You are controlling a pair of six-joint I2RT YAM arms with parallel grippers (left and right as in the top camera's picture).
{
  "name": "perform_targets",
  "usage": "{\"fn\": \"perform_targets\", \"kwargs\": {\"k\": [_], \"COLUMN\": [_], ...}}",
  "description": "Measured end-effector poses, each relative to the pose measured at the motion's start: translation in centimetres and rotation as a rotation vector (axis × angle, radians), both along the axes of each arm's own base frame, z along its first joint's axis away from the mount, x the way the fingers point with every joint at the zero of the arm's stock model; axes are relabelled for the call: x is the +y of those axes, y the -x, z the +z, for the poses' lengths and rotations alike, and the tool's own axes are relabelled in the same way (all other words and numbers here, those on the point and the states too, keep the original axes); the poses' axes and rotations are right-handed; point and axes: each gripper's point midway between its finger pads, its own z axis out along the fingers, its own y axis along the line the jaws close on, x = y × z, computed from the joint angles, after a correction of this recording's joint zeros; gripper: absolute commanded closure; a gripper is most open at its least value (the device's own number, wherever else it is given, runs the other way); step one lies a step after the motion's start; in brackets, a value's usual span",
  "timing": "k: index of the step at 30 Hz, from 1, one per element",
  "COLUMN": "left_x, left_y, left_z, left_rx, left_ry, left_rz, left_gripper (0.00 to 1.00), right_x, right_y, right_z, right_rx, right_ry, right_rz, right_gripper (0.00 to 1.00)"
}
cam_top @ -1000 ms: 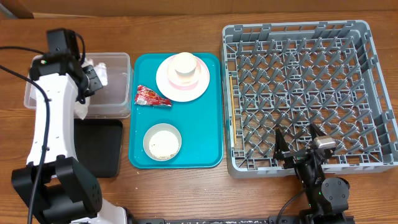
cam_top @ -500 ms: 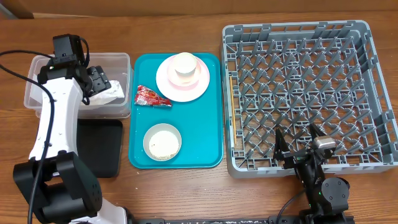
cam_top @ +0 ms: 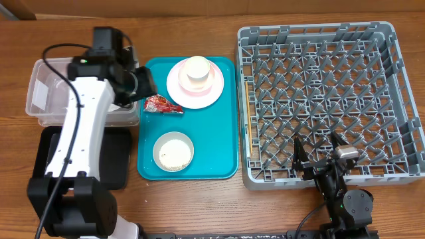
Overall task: Sort waste into correct bins and load items into the dishwasher
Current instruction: 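Reach the left gripper to the red snack wrapper and grasp it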
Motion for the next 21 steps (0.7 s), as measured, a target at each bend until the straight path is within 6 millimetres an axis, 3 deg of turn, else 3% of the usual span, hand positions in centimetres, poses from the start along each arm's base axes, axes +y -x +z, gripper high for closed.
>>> {"fn": "perform_targets", "kwargs": {"k": [2, 7, 15, 21], "left_x": [-1.3, -3.0, -2.7, -2.1], "left_y": [0.2, 1.2, 1.1, 0.7], "left_z": [-0.8, -3.4, -8.3, -10.2], "left_rx": [0.013, 0.074, 0.069, 0.026], "left_ry": [0.001, 0.0, 0.049, 0.059], "left_rz": [0.013, 0.166, 0.444, 0.524], "left_gripper": [0.68, 0.67, 0.6, 0.58], "right_x": [0.0, 0.0, 0.0, 0.0], "right_y": [0.0, 0.0, 0.0, 0.0], "right_z": [0.0, 0.0, 0.0, 0.0], "right_rx": [0.001, 0.0, 0.0, 0.0], "right_ry": [0.0, 0.0, 0.0, 0.0], "right_rz": [0.0, 0.0, 0.0, 0.0], "right_gripper": [0.0, 0.0, 0.0, 0.0]}}
